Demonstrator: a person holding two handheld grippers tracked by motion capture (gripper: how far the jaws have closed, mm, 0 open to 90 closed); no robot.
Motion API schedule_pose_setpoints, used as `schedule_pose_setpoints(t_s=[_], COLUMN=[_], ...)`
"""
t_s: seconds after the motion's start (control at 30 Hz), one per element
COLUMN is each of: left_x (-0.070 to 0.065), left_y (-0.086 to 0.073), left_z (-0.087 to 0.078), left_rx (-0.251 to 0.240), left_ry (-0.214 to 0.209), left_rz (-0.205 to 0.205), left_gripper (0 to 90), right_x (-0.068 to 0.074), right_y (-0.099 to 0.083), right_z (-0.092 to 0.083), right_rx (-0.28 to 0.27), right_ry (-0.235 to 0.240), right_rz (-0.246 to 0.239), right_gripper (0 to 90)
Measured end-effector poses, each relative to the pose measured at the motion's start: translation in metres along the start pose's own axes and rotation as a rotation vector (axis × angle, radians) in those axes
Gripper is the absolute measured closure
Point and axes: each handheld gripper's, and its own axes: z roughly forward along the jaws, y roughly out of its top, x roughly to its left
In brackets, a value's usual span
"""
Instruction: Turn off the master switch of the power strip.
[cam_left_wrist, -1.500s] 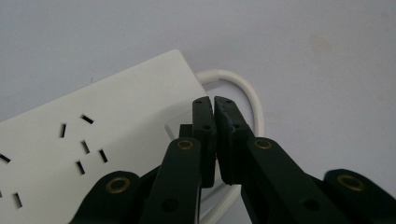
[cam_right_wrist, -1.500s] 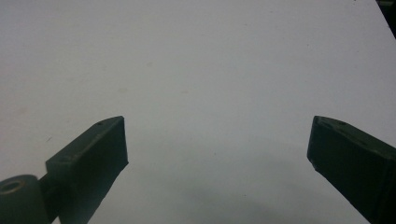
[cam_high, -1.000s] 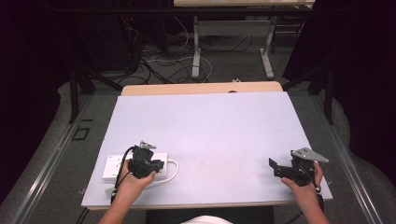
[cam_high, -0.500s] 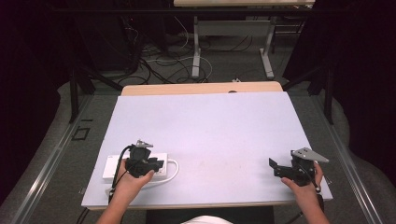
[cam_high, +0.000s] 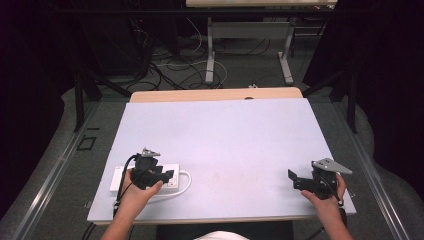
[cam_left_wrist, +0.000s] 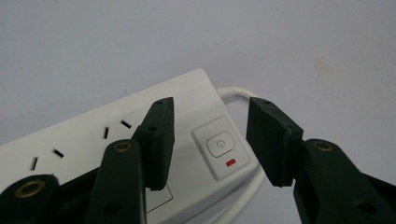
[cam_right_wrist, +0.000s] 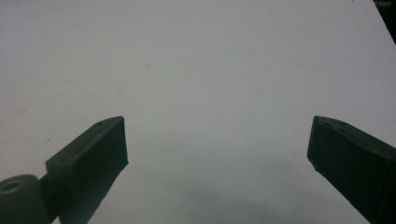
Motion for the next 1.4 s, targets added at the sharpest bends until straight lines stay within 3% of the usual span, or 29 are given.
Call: schedule_pose_setpoints(t_s=[0.17,0.37,0.73,0.8,1.13,1.4], left_x=[0.003,0.009,0.019,0.021,0.03,0.036], left_y=[0.0,-0.001,0.0,-0.001,-0.002,-0.003], left_z=[-0.002,-0.005,-0.013,-0.014,-0.019,-0.021], left_rx=[-0.018,-0.057,-0.085,-0.095,-0.123,-0.146], left_ry=[0.017,0.037,0.075,0.058,0.048,0.058], left_rz=[0.0,0.016,0.024,0.004,-0.061,-0.1], left_gripper=[45.4,44.9,42.6,39.7,25.9,13.0], right_x=[0.0,0.0,0.0,0.0,0.001,0.0], right_y=[0.0,0.0,0.0,0.0,0.0,0.0], right_z=[0.0,0.001,0.0,0.0,0.0,0.0], right_rx=[0.002,-0.007,-0.002,0.002,0.002,-0.001], right_ry=[0.001,0.0,0.001,0.001,0.0,0.002], right_rz=[-0.002,0.002,-0.001,-0.003,0.009,0.0], right_gripper=[4.5,4.5,4.5,4.5,4.5,4.5])
